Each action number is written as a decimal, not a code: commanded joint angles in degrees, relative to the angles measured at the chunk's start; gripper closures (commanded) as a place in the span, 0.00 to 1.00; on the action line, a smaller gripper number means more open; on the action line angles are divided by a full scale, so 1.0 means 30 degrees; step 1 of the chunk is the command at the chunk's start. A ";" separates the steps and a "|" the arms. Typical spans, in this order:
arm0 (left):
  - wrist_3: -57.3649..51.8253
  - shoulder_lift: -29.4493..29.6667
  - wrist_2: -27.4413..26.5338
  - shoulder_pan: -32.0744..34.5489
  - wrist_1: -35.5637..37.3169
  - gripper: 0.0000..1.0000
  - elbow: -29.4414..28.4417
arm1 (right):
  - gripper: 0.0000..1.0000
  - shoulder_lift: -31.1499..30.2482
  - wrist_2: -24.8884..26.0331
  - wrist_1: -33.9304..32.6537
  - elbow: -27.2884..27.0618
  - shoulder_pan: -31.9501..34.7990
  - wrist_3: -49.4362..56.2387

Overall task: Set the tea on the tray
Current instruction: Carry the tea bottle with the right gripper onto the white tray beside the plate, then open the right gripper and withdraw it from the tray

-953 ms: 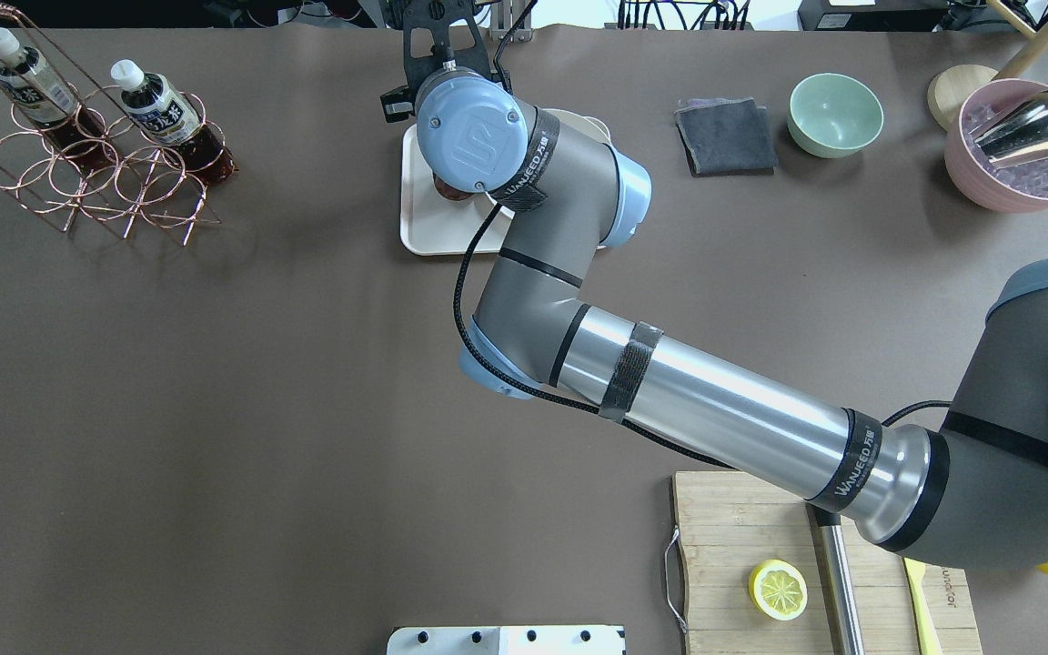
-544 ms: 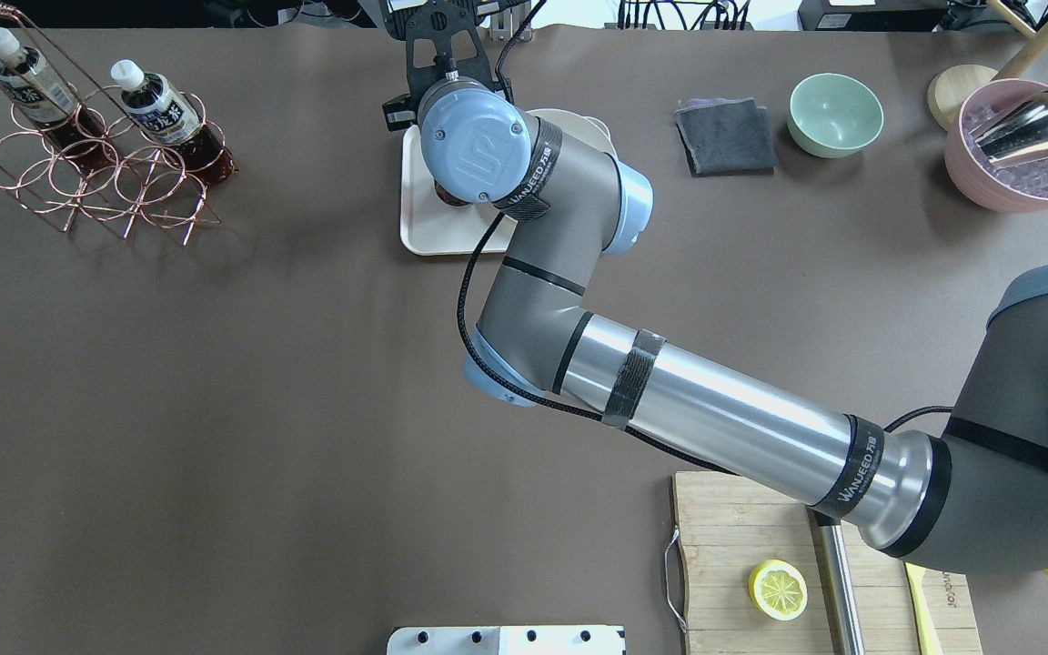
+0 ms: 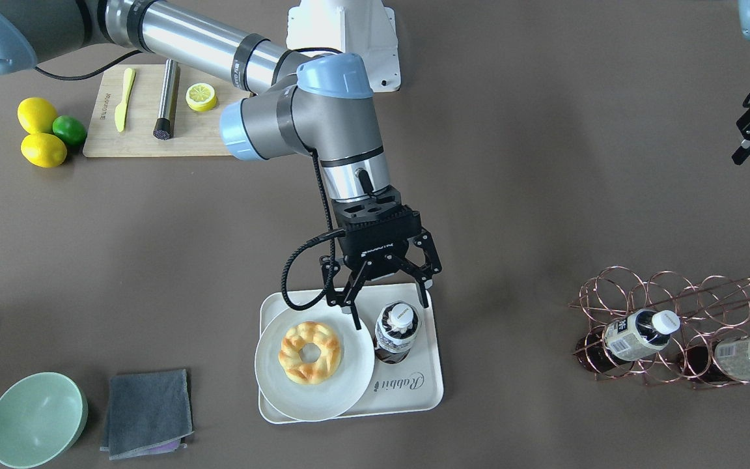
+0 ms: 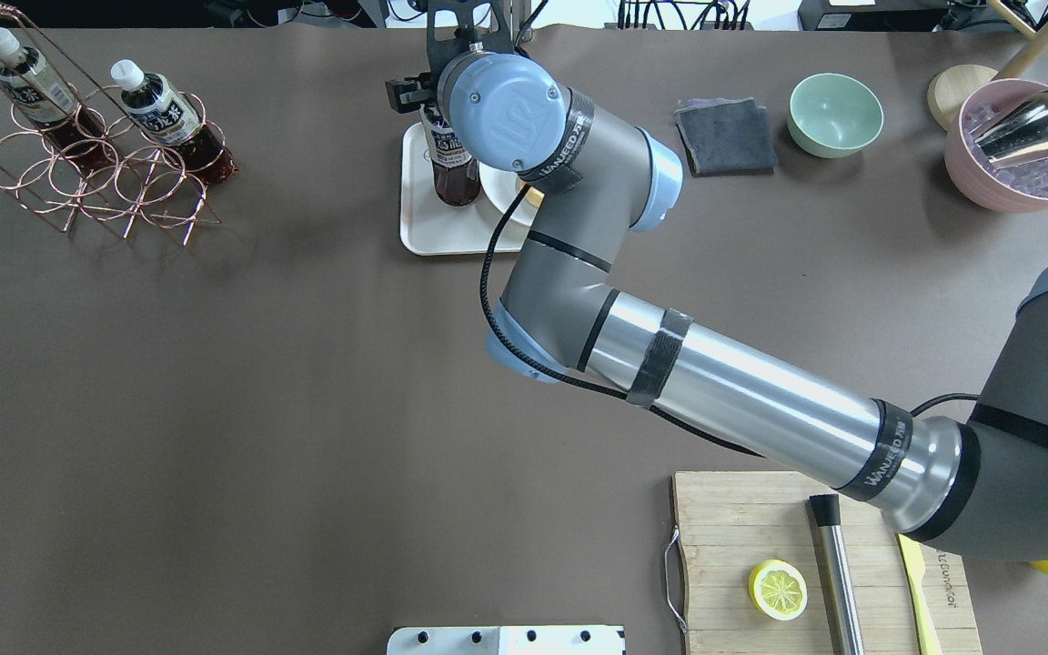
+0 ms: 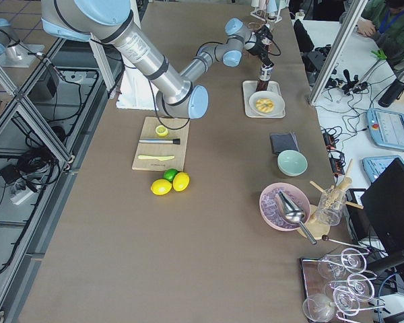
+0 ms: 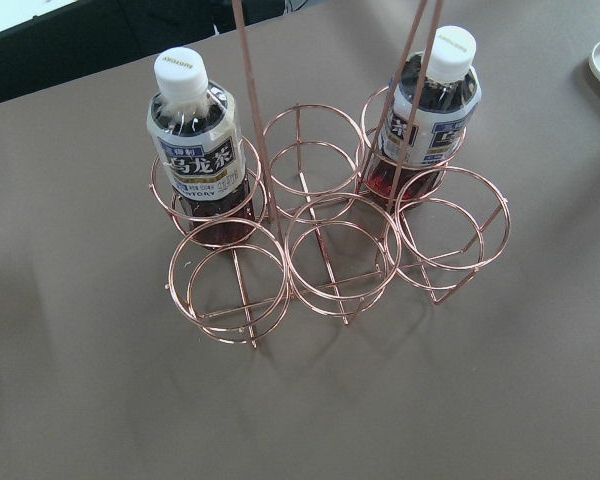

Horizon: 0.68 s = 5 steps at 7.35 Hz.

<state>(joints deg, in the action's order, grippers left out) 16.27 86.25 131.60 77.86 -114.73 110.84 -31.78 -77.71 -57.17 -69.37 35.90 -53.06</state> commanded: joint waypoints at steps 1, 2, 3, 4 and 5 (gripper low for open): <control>-0.3906 0.0715 0.1306 0.2422 0.4908 0.00 0.0026 | 0.00 -0.5432 -0.6497 -0.2666 -0.5790 0.3135 -0.0274; -0.6830 0.0953 0.1163 0.3480 0.7022 0.00 0.0027 | 0.00 -0.8158 -0.8937 -0.4335 -0.8896 0.4368 -0.0042; -0.9324 0.1014 0.1132 0.4766 0.8813 0.00 -0.0379 | 0.00 -1.0419 -1.1165 -0.6730 -1.1451 0.5947 0.0309; -1.0799 0.1276 0.0175 0.5446 0.9991 0.00 -0.0674 | 0.00 -1.2008 -1.3827 -0.9190 -1.3014 0.8080 0.2545; -1.0959 0.1307 -0.0908 0.5772 1.0699 0.00 -0.0967 | 0.02 -1.3648 -1.6203 -1.0752 -1.3725 1.0508 0.5874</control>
<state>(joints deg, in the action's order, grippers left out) -11.93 89.59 133.34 92.27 -87.93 109.41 -63.69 -113.65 -79.62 -103.96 56.11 -48.46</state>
